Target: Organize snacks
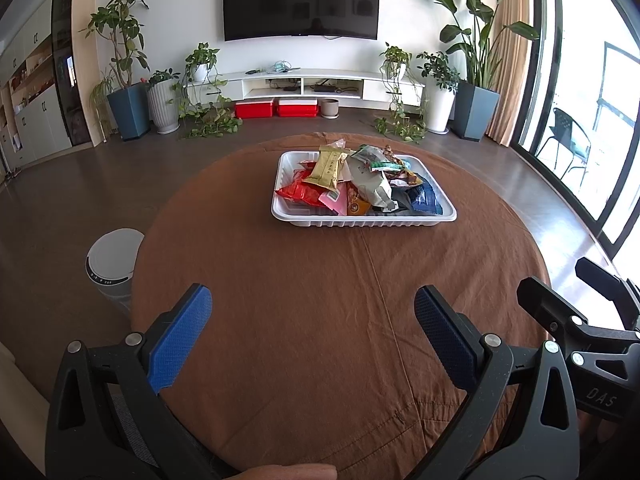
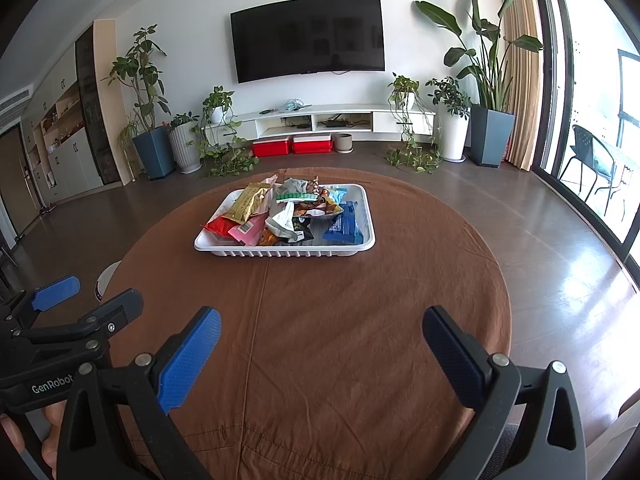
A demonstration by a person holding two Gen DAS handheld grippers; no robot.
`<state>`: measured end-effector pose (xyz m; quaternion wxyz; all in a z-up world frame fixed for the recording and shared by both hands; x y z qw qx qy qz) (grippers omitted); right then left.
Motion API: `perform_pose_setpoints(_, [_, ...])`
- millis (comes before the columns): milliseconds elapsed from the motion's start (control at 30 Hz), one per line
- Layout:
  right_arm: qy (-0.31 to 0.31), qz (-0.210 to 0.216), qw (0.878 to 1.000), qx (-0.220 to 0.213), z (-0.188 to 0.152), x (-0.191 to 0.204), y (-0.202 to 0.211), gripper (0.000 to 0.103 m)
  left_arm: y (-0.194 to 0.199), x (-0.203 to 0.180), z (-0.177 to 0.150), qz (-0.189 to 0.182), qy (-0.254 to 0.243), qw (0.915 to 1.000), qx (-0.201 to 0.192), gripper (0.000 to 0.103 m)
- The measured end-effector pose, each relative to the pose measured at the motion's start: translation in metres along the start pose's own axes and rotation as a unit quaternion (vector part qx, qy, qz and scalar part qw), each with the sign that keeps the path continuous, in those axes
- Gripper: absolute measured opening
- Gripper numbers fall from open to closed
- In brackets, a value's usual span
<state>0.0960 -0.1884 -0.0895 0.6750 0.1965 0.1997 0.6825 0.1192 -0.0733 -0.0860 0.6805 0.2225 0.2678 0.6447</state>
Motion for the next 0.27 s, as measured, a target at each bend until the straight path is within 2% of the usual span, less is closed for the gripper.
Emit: perform_pose_setpoints(267, [-0.005, -0.001, 1.0, 0.004, -0.009, -0.003, -0.001, 0.103, -0.004, -0.001, -0.003, -0.007, 0.003, 0.9999, -0.006, 0.103])
Point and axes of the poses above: each gripper's, at about its wrist camera, not at the fingertips, and y roughly against the way its jaws point, x to its left, z to its top, the point moved 8 cm from there along -y, roughly the way its jaws point, and after that the axes turned 4 degrees about y, right-handed, at the moved point
